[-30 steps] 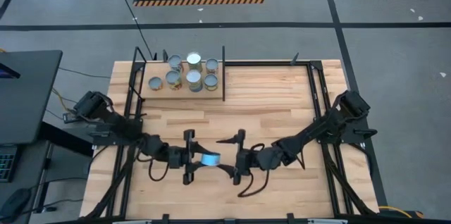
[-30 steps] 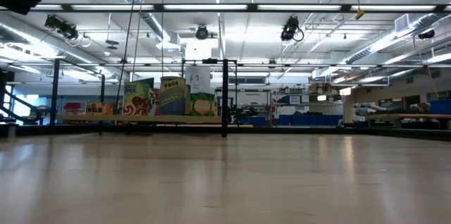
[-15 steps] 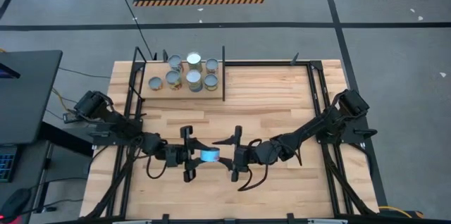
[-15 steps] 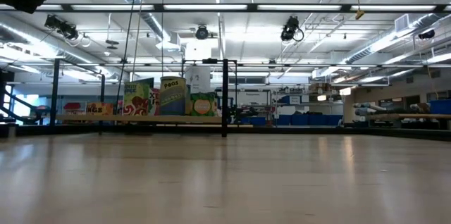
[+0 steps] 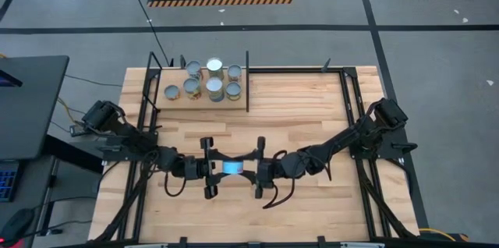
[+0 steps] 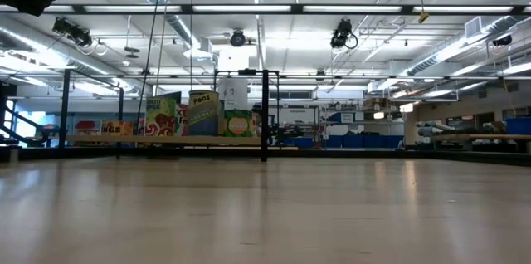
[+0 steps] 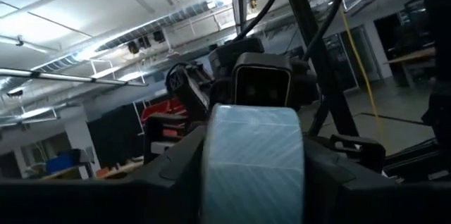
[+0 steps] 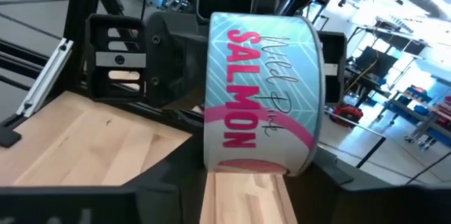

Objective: Pick and place cans onto a shelf
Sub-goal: Put the canned salmon on the shelf

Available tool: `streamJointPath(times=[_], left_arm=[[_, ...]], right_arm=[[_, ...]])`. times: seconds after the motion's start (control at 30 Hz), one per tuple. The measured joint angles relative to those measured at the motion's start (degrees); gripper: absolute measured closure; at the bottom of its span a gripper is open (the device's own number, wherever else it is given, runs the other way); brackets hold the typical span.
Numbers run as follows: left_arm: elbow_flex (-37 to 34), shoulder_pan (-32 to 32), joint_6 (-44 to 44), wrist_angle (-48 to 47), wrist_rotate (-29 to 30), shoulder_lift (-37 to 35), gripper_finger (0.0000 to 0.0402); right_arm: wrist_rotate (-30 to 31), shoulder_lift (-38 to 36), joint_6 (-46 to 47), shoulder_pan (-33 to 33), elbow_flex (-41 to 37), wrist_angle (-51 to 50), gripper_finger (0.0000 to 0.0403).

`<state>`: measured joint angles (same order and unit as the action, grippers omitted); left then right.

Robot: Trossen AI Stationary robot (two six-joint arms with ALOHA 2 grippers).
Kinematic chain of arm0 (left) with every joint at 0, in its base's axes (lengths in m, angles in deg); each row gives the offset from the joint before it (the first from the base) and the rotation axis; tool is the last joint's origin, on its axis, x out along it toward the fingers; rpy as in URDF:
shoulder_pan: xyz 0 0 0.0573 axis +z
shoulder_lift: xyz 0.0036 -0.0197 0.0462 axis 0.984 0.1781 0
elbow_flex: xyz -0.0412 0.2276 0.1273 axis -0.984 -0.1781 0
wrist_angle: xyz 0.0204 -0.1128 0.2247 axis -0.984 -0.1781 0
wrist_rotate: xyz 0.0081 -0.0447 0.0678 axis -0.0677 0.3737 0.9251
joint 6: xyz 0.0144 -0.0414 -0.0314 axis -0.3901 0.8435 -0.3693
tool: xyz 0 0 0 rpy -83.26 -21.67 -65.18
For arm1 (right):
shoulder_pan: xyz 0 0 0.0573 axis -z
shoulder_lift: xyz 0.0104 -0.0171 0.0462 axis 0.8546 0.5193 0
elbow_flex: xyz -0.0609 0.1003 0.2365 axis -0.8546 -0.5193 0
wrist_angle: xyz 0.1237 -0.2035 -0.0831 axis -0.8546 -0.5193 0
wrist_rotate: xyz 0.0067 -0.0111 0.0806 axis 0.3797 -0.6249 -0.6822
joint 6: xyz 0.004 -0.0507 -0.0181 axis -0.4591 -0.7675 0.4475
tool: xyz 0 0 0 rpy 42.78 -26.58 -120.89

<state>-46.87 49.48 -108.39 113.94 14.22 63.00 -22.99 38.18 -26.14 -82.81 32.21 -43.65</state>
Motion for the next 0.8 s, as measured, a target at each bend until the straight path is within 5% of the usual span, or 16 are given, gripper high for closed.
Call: streamJointPath(times=[0.2,0.4,0.63,0.8], left_arm=[[0.0,-1.98,0.35,-0.51,2.24,-0.17,0.0177],[-0.04,-8.41,4.24,-12.36,19.48,-6.7,0.0096],[-0.04,-11.27,42.88,-48.17,23.53,-20.63,0.0061],[-0.02,-10.87,66.24,-70.87,13.8,-29.24,0.0061]], right_arm=[[2.02,-0.13,-0.4,-0.66,0.02,-2.13,0.0248],[10.09,-2.5,-3.65,-2.0,0.06,-15.67,0.0246],[14.17,-2.44,-13.65,-2.4,0.09,-24.96,0.0245],[13.2,0.5,-13.13,-1.94,0.19,-25.53,0.0245]])
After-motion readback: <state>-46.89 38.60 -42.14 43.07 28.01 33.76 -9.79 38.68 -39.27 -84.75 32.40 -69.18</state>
